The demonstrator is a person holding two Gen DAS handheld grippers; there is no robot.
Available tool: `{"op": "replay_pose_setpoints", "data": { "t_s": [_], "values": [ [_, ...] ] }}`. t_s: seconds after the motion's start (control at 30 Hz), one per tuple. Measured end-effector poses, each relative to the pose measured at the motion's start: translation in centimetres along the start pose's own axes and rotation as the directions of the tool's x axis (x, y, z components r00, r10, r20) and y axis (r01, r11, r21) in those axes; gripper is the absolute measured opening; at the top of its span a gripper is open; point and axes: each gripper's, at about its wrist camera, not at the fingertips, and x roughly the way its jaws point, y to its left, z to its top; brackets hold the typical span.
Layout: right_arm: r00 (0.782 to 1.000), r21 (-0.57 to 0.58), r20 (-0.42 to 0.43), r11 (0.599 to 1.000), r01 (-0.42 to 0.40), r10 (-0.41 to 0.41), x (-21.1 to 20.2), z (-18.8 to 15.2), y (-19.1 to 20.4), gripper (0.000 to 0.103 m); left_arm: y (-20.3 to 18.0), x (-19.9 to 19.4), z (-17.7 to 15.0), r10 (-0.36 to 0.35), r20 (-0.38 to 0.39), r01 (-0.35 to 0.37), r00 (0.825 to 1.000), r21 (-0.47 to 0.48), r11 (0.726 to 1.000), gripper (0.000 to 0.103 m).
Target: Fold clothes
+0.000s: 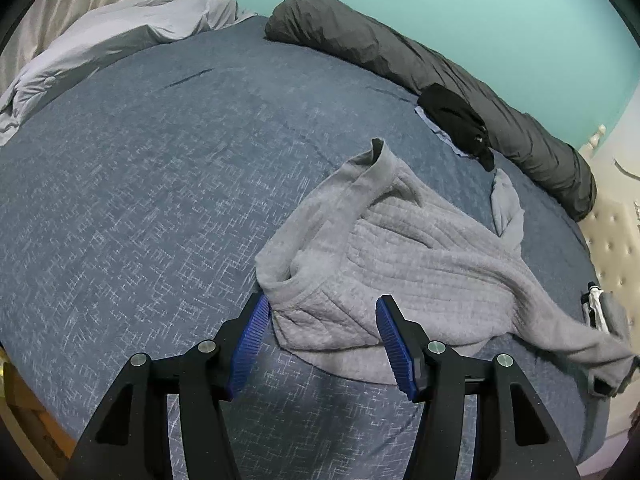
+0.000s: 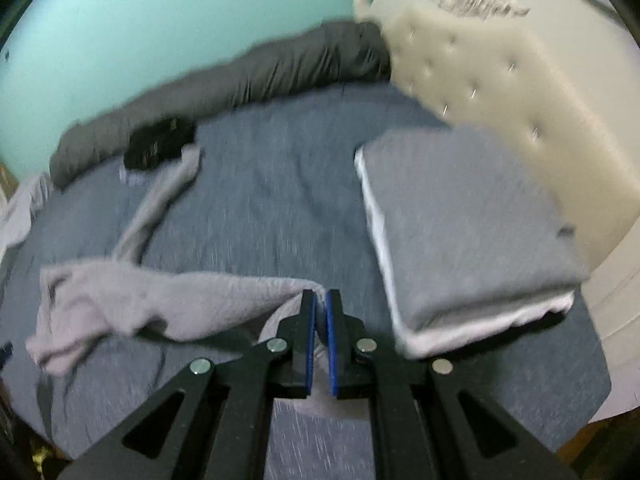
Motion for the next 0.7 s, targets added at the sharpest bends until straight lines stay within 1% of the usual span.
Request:
{"op": "replay_pose_setpoints", "data": {
  "t_s": [0.1, 0.13, 0.17, 0.2, 0.23, 0.3, 0.33, 0.37, 0.4, 0.5, 0.6, 0.7],
  "values": [
    [0.998, -0.006, -0.010, 0.998, 0.058, -0.058, 1.2, -1.0, 0.7, 0.008, 0.1, 0.7, 0.0, 0.002, -0.024, -0.002, 1.000, 0.001, 1.000, 0.061],
    [0.998, -0.004, 0.004, 0.998, 0.065, -0.065, 1.1, -1.2, 0.9, 0.010, 0.2, 0.9, 0.0, 0.003, -0.030, -0.003, 1.000, 0.002, 1.000, 0.061],
    [0.997, -0.001, 0.024, 0.998, 0.068, -0.068, 1.0, -1.2, 1.1, 0.017, 0.2, 1.1, -0.1, 0.005, -0.035, -0.005, 0.999, 0.006, 1.000, 0.061],
    [0.997, -0.002, 0.043, 0.998, 0.067, -0.067, 0.8, -1.1, 1.5, 0.021, 0.1, 1.4, -0.1, 0.004, -0.044, -0.004, 0.999, 0.009, 1.000, 0.062],
    [0.996, -0.003, 0.062, 0.998, 0.064, -0.064, 0.6, -1.0, 1.8, 0.023, 0.1, 1.7, -0.2, 0.003, -0.053, -0.002, 0.999, 0.013, 1.000, 0.062],
    [0.993, -0.012, 0.101, 0.998, 0.065, -0.064, 0.1, -0.7, 2.6, 0.031, -0.3, 2.4, -0.5, -0.001, -0.070, 0.003, 0.998, 0.024, 1.000, 0.063],
    [0.994, -0.022, 0.105, 0.999, 0.045, -0.043, 0.3, -0.7, 3.1, 0.035, -0.6, 2.8, -0.6, -0.003, -0.081, 0.006, 0.997, 0.032, 0.999, 0.063],
    [0.995, -0.032, 0.103, 0.999, 0.017, -0.013, 0.6, -0.6, 3.8, 0.043, -1.1, 3.4, -0.8, -0.005, -0.091, 0.009, 0.996, 0.042, 0.999, 0.063],
    [0.995, -0.042, 0.100, 0.999, -0.012, 0.016, 0.9, -0.5, 4.5, 0.048, -1.6, 3.9, -0.9, -0.007, -0.101, 0.012, 0.995, 0.052, 0.999, 0.063],
    [0.995, -0.078, 0.046, 0.993, -0.090, 0.093, 3.0, -0.7, 7.4, 0.048, -3.6, 5.4, -1.5, -0.013, -0.127, 0.026, 0.992, 0.102, 0.994, 0.063],
    [0.985, -0.073, -0.006, 0.982, -0.173, 0.173, 5.1, -1.1, 9.7, 0.048, -6.1, 6.6, -2.5, -0.029, -0.161, 0.055, 0.986, 0.158, 0.986, 0.063],
    [0.972, -0.073, -0.051, 0.970, -0.231, 0.228, 7.1, -1.9, 12.4, 0.049, -7.7, 7.9, -3.4, -0.050, -0.196, 0.082, 0.979, 0.162, 0.983, 0.063]
  ]
}}
